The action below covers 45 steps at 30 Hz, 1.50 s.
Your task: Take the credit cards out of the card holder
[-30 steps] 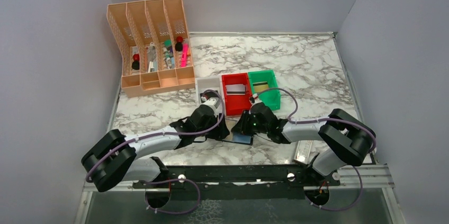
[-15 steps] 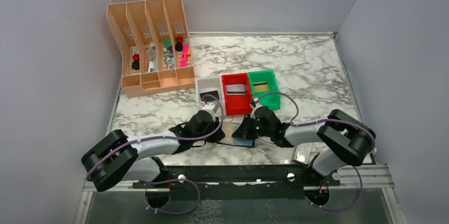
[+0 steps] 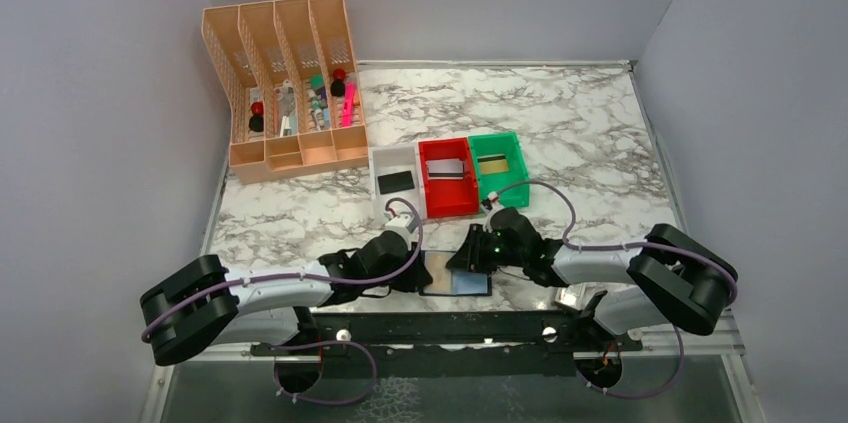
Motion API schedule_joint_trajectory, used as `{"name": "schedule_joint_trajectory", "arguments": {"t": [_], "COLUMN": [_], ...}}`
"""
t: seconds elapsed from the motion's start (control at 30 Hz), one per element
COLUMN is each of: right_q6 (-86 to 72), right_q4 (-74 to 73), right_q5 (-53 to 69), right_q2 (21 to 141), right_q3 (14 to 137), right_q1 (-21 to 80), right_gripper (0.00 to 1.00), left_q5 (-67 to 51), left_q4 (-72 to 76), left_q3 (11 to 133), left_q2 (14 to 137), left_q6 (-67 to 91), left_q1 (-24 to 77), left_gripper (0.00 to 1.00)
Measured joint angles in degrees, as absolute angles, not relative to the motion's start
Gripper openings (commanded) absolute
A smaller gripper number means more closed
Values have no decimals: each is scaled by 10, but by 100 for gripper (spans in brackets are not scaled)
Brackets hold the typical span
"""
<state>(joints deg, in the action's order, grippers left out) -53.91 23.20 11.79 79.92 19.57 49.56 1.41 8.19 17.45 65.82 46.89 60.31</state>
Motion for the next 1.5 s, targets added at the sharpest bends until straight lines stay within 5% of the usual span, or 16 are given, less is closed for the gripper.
{"name": "schedule_joint_trajectory", "arguments": {"t": [0.3,0.53,0.9,1.2,1.33,1.5], "right_q6": [-505,-508,-551,-572,-582,-593], "right_q4": [168,184,238,282,302,301], "right_q5": [97,110,114,126,126,127], "right_q2": [777,789,801,809,805,784], "right_q3": [212,211,190,169,153,139], "right_q1": [496,496,496,490,489,489], "right_gripper": [28,25,28,15,1,1], "left_q5": [60,61,42,46,52,54], "left_q4": [7,4,51,93,100,106], "left_q3": [226,261,246,222,217,216], "left_q2": [654,684,724,725,726,733], "left_q6": [466,442,437,442,446,451], "left_q1": [608,608,609,610,610,610], "left_gripper": [48,37,34,20,13,4]}}
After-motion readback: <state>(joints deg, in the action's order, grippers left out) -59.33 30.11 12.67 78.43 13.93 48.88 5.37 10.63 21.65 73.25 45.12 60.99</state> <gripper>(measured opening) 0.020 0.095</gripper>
